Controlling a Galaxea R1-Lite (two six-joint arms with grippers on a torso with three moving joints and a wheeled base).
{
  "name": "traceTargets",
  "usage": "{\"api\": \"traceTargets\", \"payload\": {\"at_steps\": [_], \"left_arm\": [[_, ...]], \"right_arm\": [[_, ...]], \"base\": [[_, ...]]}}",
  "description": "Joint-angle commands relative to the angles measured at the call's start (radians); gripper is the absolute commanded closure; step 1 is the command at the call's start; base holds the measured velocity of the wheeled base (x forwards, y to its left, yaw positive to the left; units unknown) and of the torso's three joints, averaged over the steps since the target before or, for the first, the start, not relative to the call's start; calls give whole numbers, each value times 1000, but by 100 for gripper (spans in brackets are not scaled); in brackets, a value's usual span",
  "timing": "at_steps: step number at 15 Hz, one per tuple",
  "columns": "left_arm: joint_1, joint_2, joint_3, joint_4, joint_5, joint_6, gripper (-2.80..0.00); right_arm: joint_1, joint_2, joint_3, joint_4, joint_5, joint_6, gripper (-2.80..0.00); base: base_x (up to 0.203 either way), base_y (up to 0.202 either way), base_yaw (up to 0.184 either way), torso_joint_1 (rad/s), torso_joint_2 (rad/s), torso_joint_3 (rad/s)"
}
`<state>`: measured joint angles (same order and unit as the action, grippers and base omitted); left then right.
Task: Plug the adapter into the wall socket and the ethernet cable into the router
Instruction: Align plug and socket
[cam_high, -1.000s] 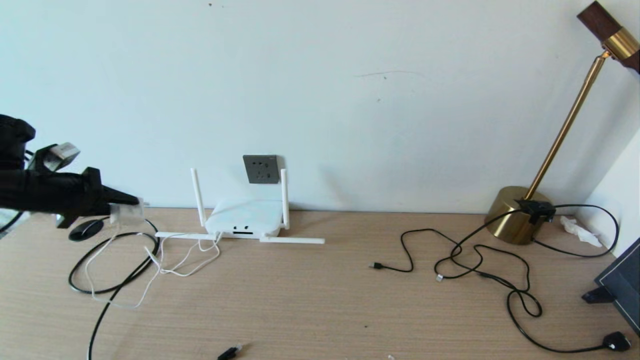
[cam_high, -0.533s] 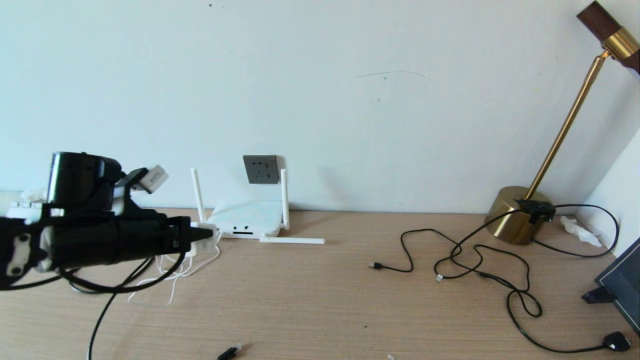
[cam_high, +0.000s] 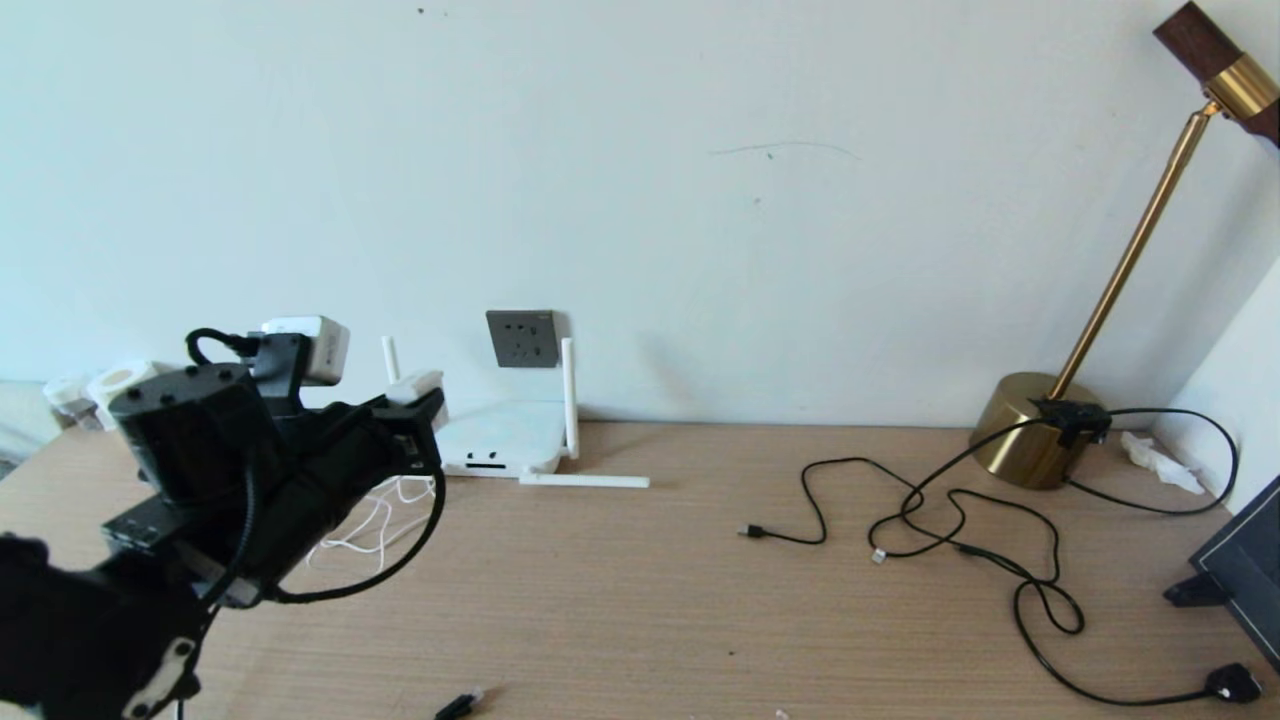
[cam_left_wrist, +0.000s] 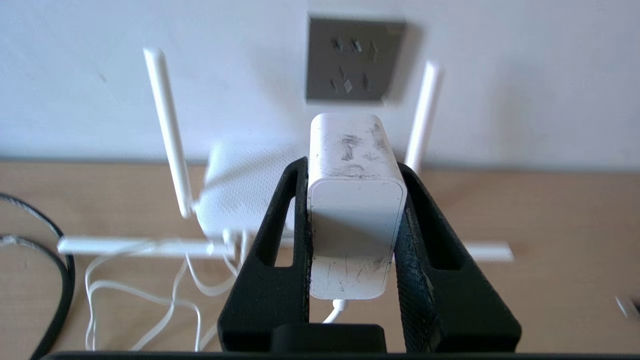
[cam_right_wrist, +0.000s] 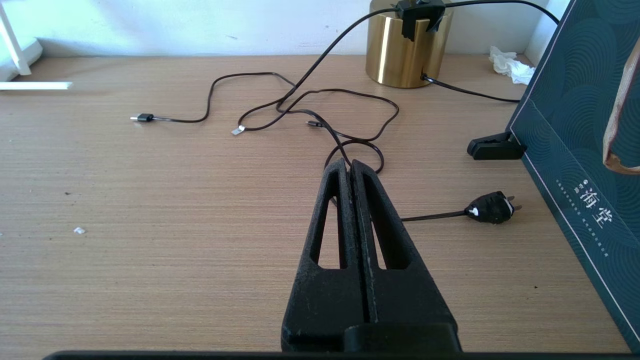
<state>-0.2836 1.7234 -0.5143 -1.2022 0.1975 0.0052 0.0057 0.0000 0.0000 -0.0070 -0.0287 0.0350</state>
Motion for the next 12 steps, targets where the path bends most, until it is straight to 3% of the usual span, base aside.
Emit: {"api": "traceTargets", "payload": {"at_steps": [1,4,8,12], "left_arm": [[-3,168,9,-214,21,14,0],[-4,334,-27,-311,30,35,0],[-7,438,-213,-327,25,67,0],[-10,522,-313,-328,37,86,0]], "right_arm": [[0,0,0,-1,1,0,0],[0,0,0,-1,0,0,0],[0,0,0,-1,0,0,0],[0,0,0,-1,0,0,0]], "base": [[0,0,0,0,0,0],[0,0,0,0,0,0],[0,0,0,0,0,0],[0,0,0,0,0,0]]}}
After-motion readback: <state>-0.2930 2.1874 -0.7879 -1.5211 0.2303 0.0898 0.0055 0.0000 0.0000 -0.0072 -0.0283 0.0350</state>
